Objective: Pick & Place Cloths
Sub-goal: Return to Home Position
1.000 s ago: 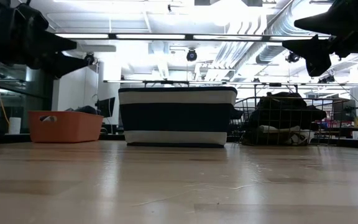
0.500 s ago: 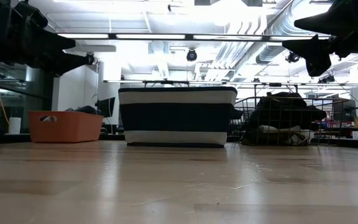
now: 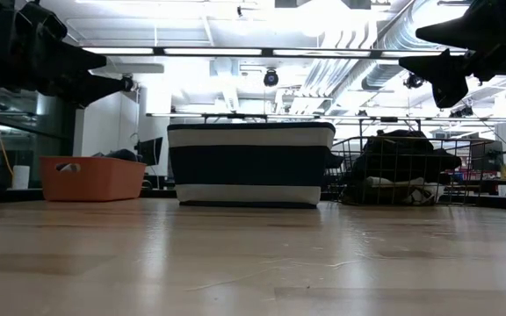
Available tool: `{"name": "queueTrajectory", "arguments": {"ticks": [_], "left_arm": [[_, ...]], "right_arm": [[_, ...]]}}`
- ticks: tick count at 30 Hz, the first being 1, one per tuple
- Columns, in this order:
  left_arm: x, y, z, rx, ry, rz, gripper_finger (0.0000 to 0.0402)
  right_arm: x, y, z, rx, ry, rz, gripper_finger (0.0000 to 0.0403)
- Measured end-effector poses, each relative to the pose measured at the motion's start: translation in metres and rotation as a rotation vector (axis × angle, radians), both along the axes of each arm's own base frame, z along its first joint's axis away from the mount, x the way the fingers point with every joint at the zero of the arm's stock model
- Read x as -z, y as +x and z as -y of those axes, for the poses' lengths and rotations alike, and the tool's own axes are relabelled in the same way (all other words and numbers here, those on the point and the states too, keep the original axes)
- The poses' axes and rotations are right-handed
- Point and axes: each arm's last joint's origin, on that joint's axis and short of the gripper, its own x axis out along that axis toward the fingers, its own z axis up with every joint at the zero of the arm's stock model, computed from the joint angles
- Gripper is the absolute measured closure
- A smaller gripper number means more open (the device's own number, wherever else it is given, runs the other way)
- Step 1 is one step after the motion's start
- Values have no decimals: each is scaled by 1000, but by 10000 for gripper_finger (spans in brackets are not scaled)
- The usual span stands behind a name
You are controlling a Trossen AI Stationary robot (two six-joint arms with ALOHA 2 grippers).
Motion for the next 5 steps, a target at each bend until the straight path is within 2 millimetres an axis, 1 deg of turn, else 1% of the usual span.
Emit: {"name": "queueTrajectory", "arguments": {"ticks": [5], "left_arm": [[0, 0, 0, 0, 0, 0, 35]], "right_arm": [[0, 0, 0, 0, 0, 1, 165]]}}
